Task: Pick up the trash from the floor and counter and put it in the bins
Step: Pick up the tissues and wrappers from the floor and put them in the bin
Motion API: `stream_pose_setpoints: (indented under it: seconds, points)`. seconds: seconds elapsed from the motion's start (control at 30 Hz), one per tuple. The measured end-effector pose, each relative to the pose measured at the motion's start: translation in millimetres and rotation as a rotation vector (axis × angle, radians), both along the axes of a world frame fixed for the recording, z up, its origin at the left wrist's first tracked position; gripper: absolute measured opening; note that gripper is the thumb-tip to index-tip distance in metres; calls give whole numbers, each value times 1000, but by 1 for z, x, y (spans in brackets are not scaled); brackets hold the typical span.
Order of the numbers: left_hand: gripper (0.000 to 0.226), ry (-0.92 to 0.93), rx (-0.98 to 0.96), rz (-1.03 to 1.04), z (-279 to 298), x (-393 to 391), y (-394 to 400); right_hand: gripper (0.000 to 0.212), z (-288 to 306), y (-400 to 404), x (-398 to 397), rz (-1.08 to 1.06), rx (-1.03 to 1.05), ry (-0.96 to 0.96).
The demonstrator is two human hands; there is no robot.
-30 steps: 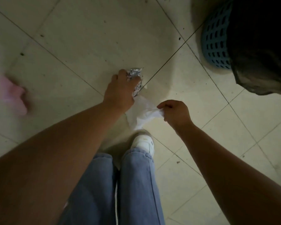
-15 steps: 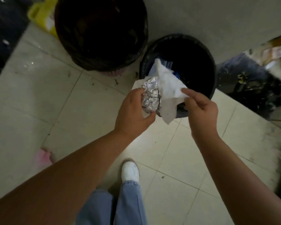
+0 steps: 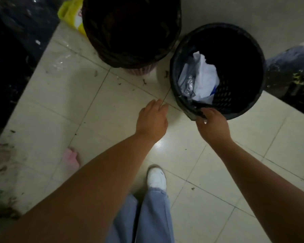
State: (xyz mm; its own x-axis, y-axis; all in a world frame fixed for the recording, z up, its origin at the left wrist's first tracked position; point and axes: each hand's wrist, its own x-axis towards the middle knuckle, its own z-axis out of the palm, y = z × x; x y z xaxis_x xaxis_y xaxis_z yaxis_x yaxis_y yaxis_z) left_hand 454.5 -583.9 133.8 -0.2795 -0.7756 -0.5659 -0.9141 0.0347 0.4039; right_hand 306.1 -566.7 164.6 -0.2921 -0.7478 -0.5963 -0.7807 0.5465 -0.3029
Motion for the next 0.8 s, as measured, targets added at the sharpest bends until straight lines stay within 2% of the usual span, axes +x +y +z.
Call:
stream_pose_setpoints:
  seconds: [0.07, 0.13, 0.23, 0.33, 0.57, 0.7, 0.8]
  points:
    - [42, -46, -67, 15, -8, 39, 27, 58, -9, 10, 35, 227, 15, 35]
    - [38, -91, -53, 112, -13, 82, 54, 55, -13, 15, 74, 427, 83, 63]
    - [45, -233, 165, 228, -15, 151, 96, 54, -18, 19, 139, 677, 88, 66]
    - [46, -344, 197, 422, -12, 225, 134, 53, -18, 22, 213, 882, 105, 46]
    - [43, -397, 249, 873, -2, 366, 221, 51, -25, 50, 367, 1266, 155, 80]
    - [44, -389, 340, 969, -8, 403, 269, 49, -35, 77, 422, 1419, 226, 139]
    - [48, -353, 362, 939, -14, 408, 288, 48, -50, 94, 446, 1459, 273, 171]
